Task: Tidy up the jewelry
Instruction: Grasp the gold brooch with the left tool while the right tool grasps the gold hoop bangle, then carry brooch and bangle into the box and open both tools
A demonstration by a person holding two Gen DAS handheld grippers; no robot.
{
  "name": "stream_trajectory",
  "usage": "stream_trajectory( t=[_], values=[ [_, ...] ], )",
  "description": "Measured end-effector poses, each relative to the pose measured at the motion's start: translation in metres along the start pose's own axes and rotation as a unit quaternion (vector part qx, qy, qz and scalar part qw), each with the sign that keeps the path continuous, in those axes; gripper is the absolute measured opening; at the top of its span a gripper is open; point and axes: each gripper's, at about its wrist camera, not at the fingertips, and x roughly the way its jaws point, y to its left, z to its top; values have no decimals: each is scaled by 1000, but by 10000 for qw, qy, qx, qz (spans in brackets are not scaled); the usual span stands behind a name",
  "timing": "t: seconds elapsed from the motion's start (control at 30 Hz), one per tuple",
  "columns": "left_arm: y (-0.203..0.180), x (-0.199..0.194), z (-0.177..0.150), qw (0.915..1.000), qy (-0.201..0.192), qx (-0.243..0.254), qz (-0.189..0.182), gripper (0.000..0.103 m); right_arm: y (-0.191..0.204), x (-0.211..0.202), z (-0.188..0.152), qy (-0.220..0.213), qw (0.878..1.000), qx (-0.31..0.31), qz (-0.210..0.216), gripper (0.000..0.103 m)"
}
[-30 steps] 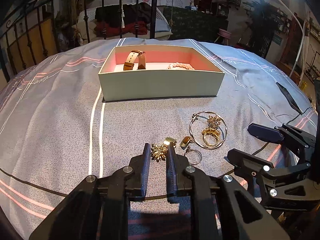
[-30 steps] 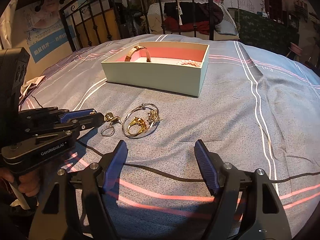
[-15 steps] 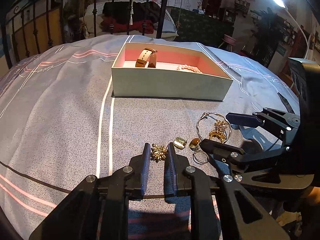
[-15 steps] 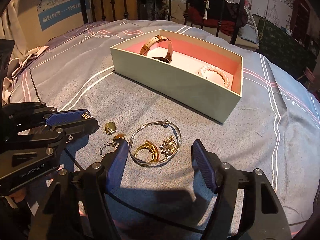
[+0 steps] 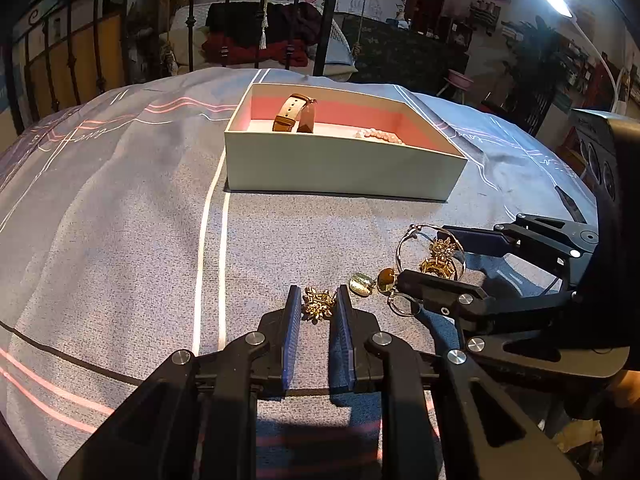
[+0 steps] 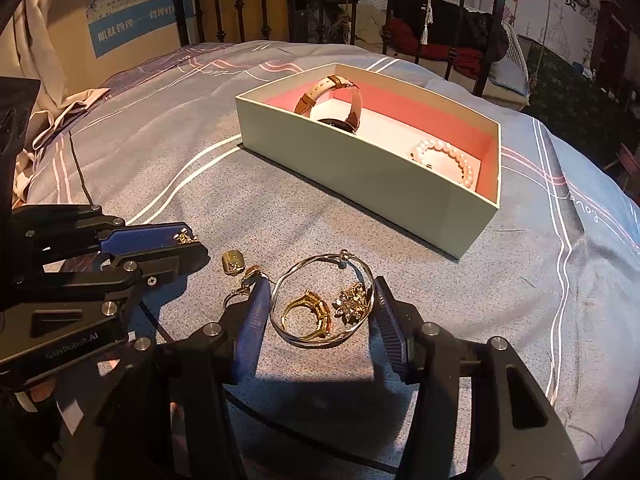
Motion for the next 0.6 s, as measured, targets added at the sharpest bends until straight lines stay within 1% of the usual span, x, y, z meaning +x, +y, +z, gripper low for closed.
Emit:
stream_trajectory(
  t=[0.07, 0.17, 0.4, 0.6],
  values=[
    [1, 0, 0, 10000, -3, -8, -4, 18, -3, -4, -1, -112, 9999, 98, 10, 53],
    [2, 0, 0, 10000, -1, -47, -22, 18, -9, -12, -3, -247, 9991, 313, 138, 53],
    [2, -3, 4, 9999, -14, -98, -77, 18, -11, -18, -6, -319, 9983, 450, 190, 53],
    [-3, -10, 21, 9997, -221, -11, -96, 18, -9, -24, -2, -483, 9973, 517, 203, 53]
  ],
)
